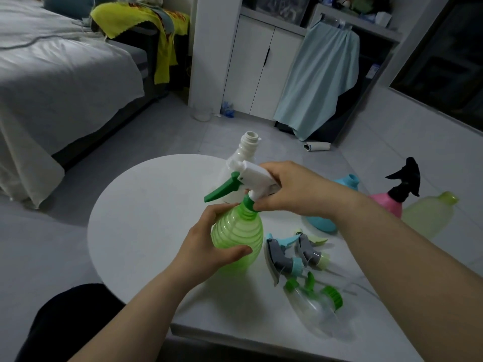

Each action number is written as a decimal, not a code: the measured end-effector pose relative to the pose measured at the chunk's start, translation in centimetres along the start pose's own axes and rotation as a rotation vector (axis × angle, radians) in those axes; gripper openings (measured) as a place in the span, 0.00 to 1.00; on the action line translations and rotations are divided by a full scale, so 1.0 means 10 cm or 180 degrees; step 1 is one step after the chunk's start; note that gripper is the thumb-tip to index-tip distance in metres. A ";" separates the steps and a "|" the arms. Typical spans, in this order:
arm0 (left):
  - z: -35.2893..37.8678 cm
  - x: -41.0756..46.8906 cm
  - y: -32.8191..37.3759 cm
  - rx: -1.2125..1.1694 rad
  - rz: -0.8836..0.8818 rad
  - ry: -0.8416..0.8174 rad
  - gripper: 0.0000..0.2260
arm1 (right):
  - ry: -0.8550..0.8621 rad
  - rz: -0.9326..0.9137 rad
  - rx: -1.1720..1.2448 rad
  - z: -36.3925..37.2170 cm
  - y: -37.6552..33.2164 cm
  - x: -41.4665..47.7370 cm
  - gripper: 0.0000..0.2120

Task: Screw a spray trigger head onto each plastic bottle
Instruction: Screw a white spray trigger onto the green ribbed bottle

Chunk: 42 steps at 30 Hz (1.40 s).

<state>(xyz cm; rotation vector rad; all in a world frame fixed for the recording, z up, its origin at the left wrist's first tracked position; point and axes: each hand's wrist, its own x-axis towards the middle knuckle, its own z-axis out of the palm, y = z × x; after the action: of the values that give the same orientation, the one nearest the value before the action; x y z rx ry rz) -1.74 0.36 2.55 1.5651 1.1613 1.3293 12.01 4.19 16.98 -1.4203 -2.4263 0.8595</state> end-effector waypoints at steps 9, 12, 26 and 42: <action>0.00 0.00 0.00 -0.0005 -0.0023 0.0015 0.28 | -0.0153 0.0128 -0.0420 0.07 -0.03 0.00 0.18; 0.00 0.00 0.00 0.0028 -0.0025 0.0012 0.27 | -0.0138 0.0155 -0.0546 0.08 -0.03 0.01 0.15; 0.02 0.00 -0.02 0.0126 -0.0012 0.0078 0.28 | 0.0247 0.0371 0.0082 0.26 0.13 -0.05 0.24; 0.04 0.01 -0.03 0.0105 -0.0001 0.0117 0.27 | 0.0300 0.0181 0.0748 0.30 0.26 -0.07 0.24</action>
<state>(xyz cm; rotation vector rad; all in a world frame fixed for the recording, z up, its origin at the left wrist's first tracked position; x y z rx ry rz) -1.39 0.51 2.23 1.5699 1.2117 1.3502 12.91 3.37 13.13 -1.4129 -2.1449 1.0275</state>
